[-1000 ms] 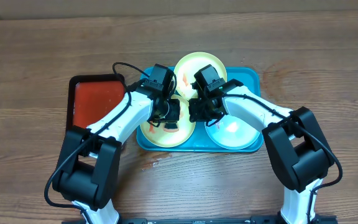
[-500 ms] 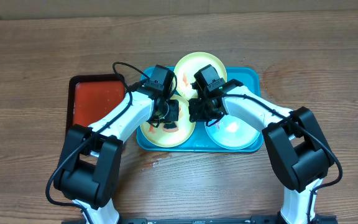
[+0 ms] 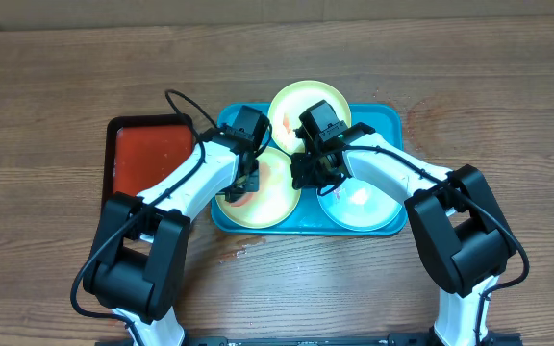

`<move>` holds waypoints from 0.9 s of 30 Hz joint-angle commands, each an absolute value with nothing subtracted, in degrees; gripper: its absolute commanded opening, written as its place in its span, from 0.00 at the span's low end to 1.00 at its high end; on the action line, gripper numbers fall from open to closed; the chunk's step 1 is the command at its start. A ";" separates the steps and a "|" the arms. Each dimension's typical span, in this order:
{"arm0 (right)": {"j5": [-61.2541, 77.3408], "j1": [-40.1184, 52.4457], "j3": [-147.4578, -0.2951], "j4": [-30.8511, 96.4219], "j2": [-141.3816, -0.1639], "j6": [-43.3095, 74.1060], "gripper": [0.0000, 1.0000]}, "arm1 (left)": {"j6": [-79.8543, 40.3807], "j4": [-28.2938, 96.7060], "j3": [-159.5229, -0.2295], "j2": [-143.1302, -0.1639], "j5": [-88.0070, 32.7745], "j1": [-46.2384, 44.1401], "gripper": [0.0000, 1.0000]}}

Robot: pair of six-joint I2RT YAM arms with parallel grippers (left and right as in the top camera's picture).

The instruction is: Clean dirty plates on tray and stack at the side

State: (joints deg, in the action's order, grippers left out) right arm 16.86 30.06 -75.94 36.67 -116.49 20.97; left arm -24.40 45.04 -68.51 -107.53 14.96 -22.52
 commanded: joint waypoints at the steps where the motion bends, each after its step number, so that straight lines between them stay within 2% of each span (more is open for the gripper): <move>1: 16.56 29.87 -76.16 36.51 -117.36 21.04 0.04 | -25.98 45.43 -68.07 -108.75 25.43 -22.39 0.04; 5: 16.56 29.87 -76.18 36.51 -117.36 21.04 0.04 | -25.96 46.81 -70.85 -108.64 20.21 -22.41 0.04; 11: 16.53 29.87 -76.16 36.49 -117.36 21.04 0.04 | -23.42 44.75 -73.06 -108.84 -2.35 -22.41 0.04; 13: 16.53 29.87 -76.16 36.47 -117.36 21.04 0.04 | -22.15 43.81 -72.62 -109.14 -5.98 -22.57 0.04; 22: 16.56 29.87 -76.18 36.47 -117.36 21.04 0.04 | -21.30 39.53 -70.22 -113.47 -6.57 -23.07 0.04; 27: 16.53 29.87 -76.16 36.47 -117.36 21.04 0.04 | -22.50 41.91 -70.39 -114.93 7.64 -22.41 0.04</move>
